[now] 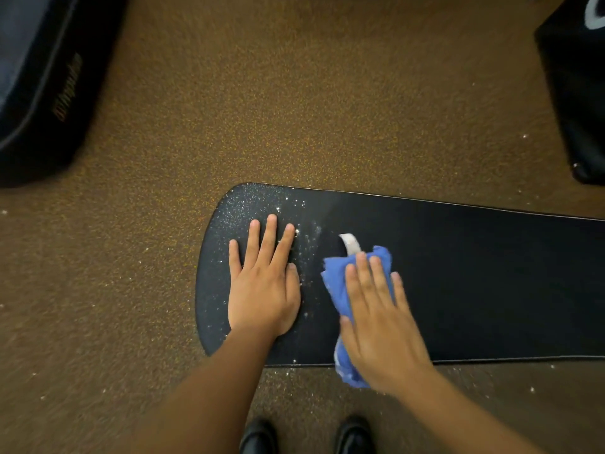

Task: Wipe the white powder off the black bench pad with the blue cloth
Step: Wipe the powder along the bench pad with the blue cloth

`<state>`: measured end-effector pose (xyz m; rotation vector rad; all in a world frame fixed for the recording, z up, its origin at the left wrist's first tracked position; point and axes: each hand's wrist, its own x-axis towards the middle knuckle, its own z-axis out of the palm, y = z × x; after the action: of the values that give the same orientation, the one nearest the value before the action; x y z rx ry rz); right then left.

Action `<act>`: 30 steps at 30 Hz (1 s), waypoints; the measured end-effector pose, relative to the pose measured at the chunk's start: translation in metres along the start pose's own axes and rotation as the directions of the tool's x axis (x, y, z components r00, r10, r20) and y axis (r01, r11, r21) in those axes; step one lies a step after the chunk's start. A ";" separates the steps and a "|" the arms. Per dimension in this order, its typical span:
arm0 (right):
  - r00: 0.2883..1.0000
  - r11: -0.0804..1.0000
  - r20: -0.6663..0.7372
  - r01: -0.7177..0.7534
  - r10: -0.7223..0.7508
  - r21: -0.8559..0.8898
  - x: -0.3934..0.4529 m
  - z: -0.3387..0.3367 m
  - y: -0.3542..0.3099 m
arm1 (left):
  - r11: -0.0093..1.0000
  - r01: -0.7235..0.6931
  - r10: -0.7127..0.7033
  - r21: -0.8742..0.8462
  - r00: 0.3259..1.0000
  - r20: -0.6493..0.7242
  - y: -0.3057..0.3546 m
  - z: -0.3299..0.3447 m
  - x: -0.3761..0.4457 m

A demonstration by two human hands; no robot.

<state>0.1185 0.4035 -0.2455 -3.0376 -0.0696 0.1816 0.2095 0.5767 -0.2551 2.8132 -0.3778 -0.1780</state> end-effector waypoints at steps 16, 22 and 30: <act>0.995 0.995 0.010 -0.101 0.101 -0.027 0.027 -0.005 0.038 | 1.000 -0.015 0.015 -0.015 1.000 -0.003 0.000 -0.002 0.000; 0.944 0.944 -0.036 -0.327 0.329 0.052 0.125 -0.010 0.004 | 0.999 0.007 -0.008 0.042 1.000 0.021 0.001 0.001 0.002; 0.999 0.998 0.031 0.020 -0.018 -0.067 0.016 -0.006 0.044 | 0.996 0.038 -0.042 0.084 0.998 0.042 0.003 0.000 0.003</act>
<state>0.1365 0.3605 -0.2453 -3.1007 -0.1094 0.2278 0.2117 0.5729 -0.2543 2.9043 -0.3462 -0.2375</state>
